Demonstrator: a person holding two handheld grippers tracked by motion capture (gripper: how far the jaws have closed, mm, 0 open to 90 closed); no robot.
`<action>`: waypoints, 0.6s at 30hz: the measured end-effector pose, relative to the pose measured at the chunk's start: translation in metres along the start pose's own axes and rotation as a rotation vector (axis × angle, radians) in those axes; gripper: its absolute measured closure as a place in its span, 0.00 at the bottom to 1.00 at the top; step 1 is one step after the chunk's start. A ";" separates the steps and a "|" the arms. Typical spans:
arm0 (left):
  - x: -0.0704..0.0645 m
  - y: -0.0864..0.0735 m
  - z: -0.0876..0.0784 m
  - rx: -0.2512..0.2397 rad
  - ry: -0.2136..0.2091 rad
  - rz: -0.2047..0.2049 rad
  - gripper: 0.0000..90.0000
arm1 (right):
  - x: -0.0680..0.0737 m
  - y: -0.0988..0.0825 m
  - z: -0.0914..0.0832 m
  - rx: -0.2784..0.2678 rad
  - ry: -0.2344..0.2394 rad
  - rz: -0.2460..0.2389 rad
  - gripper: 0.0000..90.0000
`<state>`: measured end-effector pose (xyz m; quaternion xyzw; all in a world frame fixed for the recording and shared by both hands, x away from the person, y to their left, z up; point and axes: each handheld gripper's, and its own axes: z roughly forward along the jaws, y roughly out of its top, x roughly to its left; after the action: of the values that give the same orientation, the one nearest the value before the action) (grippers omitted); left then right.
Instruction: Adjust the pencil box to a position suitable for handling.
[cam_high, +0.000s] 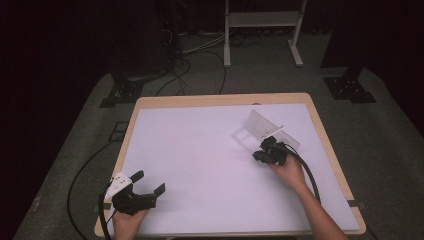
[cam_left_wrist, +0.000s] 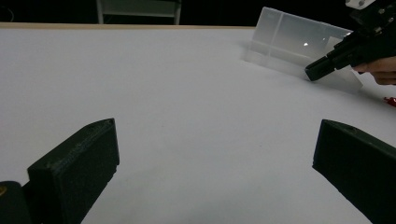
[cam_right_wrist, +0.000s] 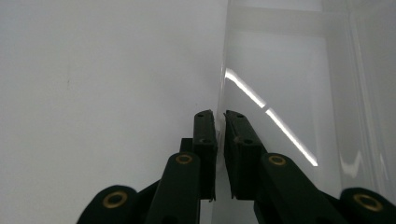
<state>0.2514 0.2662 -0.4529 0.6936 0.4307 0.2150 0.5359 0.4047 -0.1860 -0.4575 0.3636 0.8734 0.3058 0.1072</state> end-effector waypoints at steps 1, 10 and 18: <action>0.000 0.000 0.000 0.000 0.001 -0.001 0.00 | 0.000 0.000 0.000 0.000 -0.005 -0.007 0.92; 0.000 0.000 0.001 0.003 0.000 -0.002 0.00 | 0.003 0.001 -0.010 -0.037 -0.060 -0.058 0.95; 0.000 0.000 0.000 0.002 0.000 -0.004 0.00 | 0.011 0.004 -0.022 -0.072 -0.087 -0.108 0.95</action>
<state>0.2516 0.2660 -0.4533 0.6934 0.4323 0.2135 0.5355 0.3900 -0.1862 -0.4377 0.3247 0.8746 0.3147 0.1747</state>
